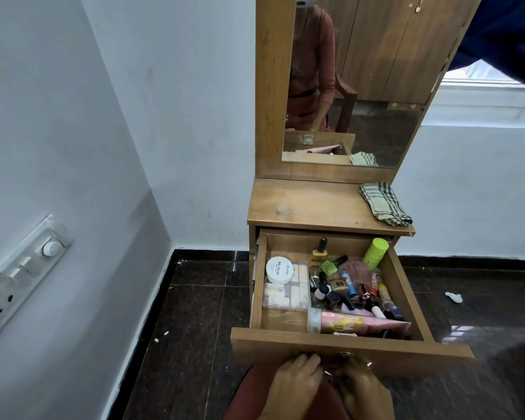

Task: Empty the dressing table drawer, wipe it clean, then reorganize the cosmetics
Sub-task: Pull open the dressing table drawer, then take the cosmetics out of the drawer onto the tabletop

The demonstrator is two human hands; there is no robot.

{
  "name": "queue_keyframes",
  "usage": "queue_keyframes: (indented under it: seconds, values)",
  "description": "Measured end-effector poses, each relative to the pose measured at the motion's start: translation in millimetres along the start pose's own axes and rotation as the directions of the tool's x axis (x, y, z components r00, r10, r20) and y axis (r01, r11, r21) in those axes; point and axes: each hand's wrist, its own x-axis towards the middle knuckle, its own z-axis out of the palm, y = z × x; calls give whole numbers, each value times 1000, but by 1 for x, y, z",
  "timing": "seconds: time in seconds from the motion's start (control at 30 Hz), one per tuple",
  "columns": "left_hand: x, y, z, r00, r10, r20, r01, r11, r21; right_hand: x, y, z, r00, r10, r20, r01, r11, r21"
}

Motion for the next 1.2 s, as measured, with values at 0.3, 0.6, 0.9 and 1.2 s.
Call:
queue_keyframes:
  seconds: [0.3, 0.6, 0.9, 1.2]
  values:
    - [1, 12, -30, 998, -57, -33, 50, 981, -187, 13, -60, -63, 928, 146, 343, -67, 971, -231]
    - [90, -31, -64, 881, -377, 285, 469, 773, -427, 93, -51, -125, 971, 164, 177, -132, 975, -177]
    - [107, -62, -17, 759, -163, 630, 428, 854, -296, 118, -3, -118, 851, 336, 403, -166, 902, -399]
    - [100, -65, -4, 736, -149, 660, 462, 824, -329, 121, 17, -116, 834, 327, 444, -171, 919, -356]
